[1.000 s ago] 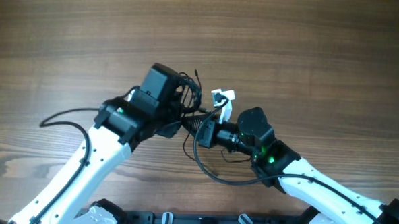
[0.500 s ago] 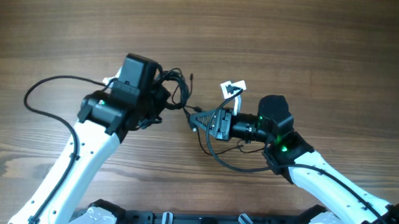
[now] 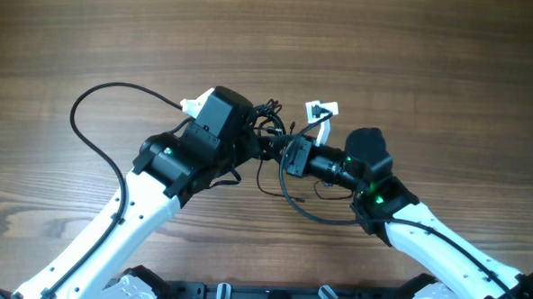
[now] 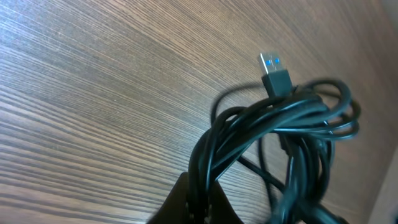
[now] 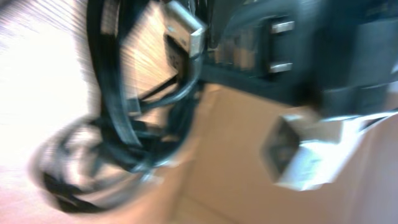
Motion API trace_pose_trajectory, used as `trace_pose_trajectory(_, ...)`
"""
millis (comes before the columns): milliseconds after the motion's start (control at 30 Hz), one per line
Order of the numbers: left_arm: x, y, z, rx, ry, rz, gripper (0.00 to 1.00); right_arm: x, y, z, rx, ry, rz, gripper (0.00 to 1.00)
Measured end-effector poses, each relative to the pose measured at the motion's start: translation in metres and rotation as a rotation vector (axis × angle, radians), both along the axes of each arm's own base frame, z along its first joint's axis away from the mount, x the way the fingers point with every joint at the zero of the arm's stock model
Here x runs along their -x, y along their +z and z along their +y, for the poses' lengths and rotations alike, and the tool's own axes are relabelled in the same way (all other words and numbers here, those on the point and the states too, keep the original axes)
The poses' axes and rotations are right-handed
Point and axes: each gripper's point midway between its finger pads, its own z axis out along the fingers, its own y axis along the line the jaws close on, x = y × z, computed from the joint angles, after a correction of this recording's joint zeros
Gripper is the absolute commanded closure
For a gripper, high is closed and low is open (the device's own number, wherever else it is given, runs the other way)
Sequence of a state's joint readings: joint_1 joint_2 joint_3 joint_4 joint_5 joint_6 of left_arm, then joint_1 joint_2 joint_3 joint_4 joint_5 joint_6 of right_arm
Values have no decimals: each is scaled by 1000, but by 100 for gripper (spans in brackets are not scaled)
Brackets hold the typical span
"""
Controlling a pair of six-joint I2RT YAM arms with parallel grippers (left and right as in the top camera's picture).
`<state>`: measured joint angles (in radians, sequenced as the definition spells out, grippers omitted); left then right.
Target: Untangle cables
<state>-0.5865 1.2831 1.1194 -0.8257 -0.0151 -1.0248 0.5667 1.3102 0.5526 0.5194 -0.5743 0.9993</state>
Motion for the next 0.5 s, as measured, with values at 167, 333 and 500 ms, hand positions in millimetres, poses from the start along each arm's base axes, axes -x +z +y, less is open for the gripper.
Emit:
trace_pose_trajectory(167, -7, 5, -12, 32, -48, -41, 96, -13, -19, -12, 69, -108, 51, 80)
trace_pose_trajectory(333, -4, 10, -31, 64, -217, -74, 96, -22, -22, -19, 85, -170, 49, 52)
trace_pose_trajectory(500, -1, 8, -31, 51, -286, -76, 96, -25, -18, -28, 73, -165, 52, 25)
